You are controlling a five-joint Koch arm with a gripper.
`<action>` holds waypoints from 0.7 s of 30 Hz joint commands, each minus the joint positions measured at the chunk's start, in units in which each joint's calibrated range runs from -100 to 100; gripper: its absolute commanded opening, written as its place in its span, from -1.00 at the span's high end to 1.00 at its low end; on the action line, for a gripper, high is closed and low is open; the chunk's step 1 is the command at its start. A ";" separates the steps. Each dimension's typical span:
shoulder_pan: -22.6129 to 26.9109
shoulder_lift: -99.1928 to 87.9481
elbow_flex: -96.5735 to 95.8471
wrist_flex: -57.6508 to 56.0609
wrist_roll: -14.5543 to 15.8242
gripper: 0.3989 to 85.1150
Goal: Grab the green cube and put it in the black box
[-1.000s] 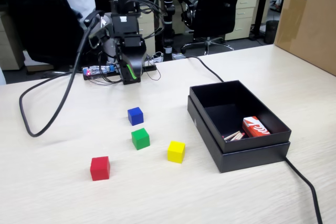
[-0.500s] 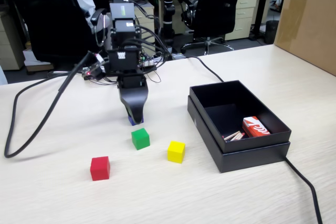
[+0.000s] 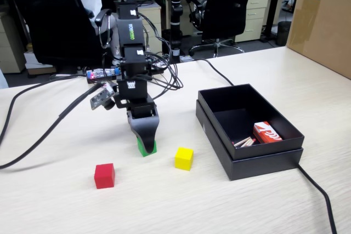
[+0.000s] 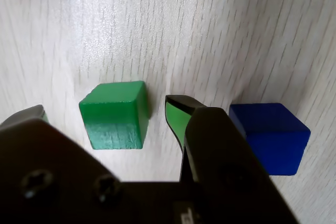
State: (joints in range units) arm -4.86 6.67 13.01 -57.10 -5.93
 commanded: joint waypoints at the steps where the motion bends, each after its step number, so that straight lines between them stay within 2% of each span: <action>1: 0.00 0.62 5.49 -0.22 -0.49 0.01; 2: 0.00 2.57 6.39 -0.22 -0.59 0.22; 7: 0.00 4.52 6.67 -0.22 -1.22 0.33; 11: -0.20 4.52 7.48 -0.22 -1.42 0.94; 12: -0.20 4.41 7.48 -0.22 -1.42 0.99; 17: -0.05 -1.45 4.94 -0.22 -1.71 0.99; 21: 1.71 -14.53 3.13 -2.20 -1.47 0.99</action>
State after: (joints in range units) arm -3.39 -1.75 13.46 -58.34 -7.30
